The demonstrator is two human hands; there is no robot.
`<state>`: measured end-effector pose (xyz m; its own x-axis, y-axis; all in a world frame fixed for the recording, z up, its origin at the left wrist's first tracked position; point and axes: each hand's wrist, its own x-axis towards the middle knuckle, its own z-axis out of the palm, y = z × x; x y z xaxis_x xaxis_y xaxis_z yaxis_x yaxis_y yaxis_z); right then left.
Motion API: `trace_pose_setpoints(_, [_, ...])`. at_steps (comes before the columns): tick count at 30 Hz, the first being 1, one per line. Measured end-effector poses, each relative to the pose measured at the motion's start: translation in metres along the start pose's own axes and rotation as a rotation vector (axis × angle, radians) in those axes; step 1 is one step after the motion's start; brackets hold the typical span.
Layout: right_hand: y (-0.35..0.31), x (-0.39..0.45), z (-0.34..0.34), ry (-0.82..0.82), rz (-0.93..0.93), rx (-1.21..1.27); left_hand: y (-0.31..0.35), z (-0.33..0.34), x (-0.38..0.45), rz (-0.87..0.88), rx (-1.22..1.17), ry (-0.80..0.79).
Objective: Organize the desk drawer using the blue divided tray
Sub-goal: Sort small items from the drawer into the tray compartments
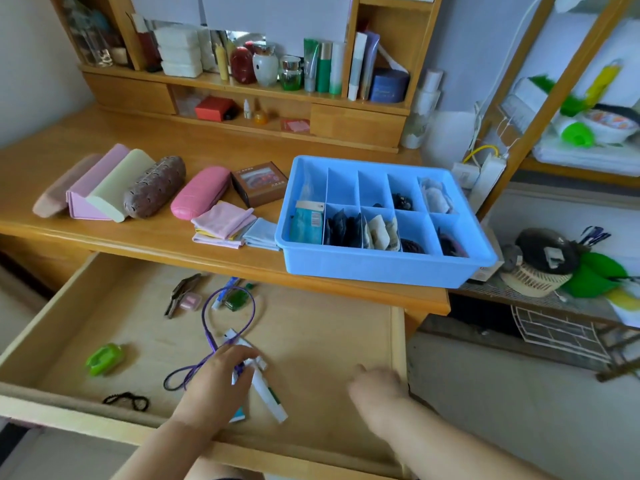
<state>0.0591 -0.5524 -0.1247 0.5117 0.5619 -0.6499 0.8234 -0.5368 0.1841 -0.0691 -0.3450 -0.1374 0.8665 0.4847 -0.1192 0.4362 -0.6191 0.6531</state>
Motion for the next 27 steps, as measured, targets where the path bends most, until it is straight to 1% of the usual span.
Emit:
trace_pose_setpoints(2, [-0.004, 0.009, -0.004, -0.095, -0.008, -0.013, 0.0, 0.0, -0.001, -0.003, -0.006, 0.016])
trace_pose_setpoints(4, [0.0, 0.015, -0.007, -0.114, -0.035, 0.066, 0.001, -0.001, 0.0, 0.011, -0.016, 0.029])
trace_pose_setpoints(6, [0.011, 0.011, -0.009, -0.052, -0.051, 0.238, 0.003, -0.003, 0.004, 0.057, -0.029, 0.032])
trace_pose_setpoints(7, [0.017, 0.005, -0.012, 0.012, -0.064, 0.368, 0.004, -0.003, 0.006, 0.084, -0.029, 0.03])
trace_pose_setpoints(8, [0.023, -0.003, -0.016, 0.105, -0.081, 0.508, 0.005, -0.004, 0.009, 0.102, -0.028, 0.031])
trace_pose_setpoints(10, [0.035, -0.025, -0.032, 0.348, -0.11, 0.792, 0.005, -0.005, 0.016, 0.109, -0.044, 0.051])
trace_pose_setpoints(12, [0.054, -0.05, -0.061, 0.668, -0.125, 1.072, 0.004, -0.005, 0.021, 0.13, -0.081, 0.089])
trace_pose_setpoints(13, [0.07, -0.06, -0.075, 0.87, -0.101, 1.141, 0.006, -0.005, 0.022, 0.138, -0.101, 0.104])
trace_pose_setpoints(14, [0.089, -0.066, -0.088, 1.052, -0.044, 1.148, 0.007, -0.004, 0.022, 0.133, -0.124, 0.111])
trace_pose_setpoints(15, [0.108, -0.07, -0.1, 1.183, 0.031, 1.134, 0.009, -0.003, 0.022, 0.117, -0.141, 0.112])
trace_pose_setpoints(16, [0.127, -0.071, -0.111, 1.258, 0.116, 1.113, 0.009, -0.002, 0.021, 0.1, -0.144, 0.107])
trace_pose_setpoints(18, [0.159, -0.065, -0.122, 1.296, 0.286, 1.047, 0.009, -0.004, 0.021, 0.087, -0.142, 0.099])
trace_pose_setpoints(20, [0.181, -0.053, -0.124, 1.211, 0.438, 0.913, 0.011, -0.006, 0.022, 0.069, -0.165, 0.088])
trace_pose_setpoints(21, [0.186, -0.048, -0.123, 1.146, 0.479, 0.836, 0.011, -0.008, 0.021, 0.066, -0.166, 0.088])
trace_pose_setpoints(23, [0.194, -0.041, -0.119, 0.986, 0.513, 0.679, 0.011, -0.007, 0.024, 0.095, -0.168, 0.129])
trace_pose_setpoints(24, [0.195, -0.039, -0.116, 0.926, 0.508, 0.65, 0.009, -0.006, 0.024, 0.101, -0.155, 0.14])
trace_pose_setpoints(25, [0.194, -0.038, -0.114, 0.908, 0.496, 0.669, 0.008, -0.005, 0.026, 0.1, -0.138, 0.134])
trace_pose_setpoints(26, [0.191, -0.039, -0.11, 0.935, 0.482, 0.729, 0.006, -0.004, 0.026, 0.1, -0.124, 0.119])
trace_pose_setpoints(27, [0.185, -0.041, -0.106, 1.005, 0.462, 0.794, 0.003, -0.003, 0.028, 0.094, -0.124, 0.106])
